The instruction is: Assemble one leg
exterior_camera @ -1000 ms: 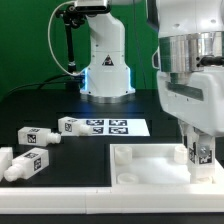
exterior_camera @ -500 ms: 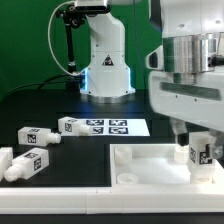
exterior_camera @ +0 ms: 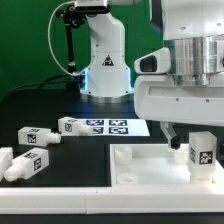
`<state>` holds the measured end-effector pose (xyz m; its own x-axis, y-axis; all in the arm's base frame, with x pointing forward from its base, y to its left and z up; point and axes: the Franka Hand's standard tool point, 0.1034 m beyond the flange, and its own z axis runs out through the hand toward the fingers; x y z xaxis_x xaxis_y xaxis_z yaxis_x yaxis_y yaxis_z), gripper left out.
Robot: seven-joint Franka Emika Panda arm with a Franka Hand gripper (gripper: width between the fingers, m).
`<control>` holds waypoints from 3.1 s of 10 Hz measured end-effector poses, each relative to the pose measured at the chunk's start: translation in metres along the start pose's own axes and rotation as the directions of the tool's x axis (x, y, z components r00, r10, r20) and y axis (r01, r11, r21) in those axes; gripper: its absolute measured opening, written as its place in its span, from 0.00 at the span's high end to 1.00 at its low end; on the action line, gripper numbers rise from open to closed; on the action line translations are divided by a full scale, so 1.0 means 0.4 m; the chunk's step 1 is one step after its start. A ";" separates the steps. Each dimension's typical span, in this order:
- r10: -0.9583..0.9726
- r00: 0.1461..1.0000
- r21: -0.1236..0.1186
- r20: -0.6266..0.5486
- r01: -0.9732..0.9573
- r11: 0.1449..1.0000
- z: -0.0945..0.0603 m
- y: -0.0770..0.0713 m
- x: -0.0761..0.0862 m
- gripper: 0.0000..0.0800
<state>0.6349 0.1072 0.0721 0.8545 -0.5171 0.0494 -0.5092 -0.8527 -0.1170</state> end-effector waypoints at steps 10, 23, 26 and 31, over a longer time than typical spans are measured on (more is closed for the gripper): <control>0.415 0.910 -0.008 -0.020 -0.415 0.910 -0.003 -0.017 0.004 0.64; 0.791 0.612 0.021 0.012 -0.791 0.612 0.001 -0.020 0.005 0.19; 0.791 0.612 0.021 0.012 -0.791 0.612 0.001 -0.020 0.005 0.19; 0.362 0.932 0.011 -0.006 -0.362 0.932 0.000 -0.035 -0.004 0.19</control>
Offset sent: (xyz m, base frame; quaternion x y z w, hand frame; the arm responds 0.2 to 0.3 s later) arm 0.0000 0.0000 0.0000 0.0000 0.0000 0.0650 0.9979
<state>0.6406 0.1201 0.0737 0.6113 -0.7914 0.0097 -0.7831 -0.6066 -0.1375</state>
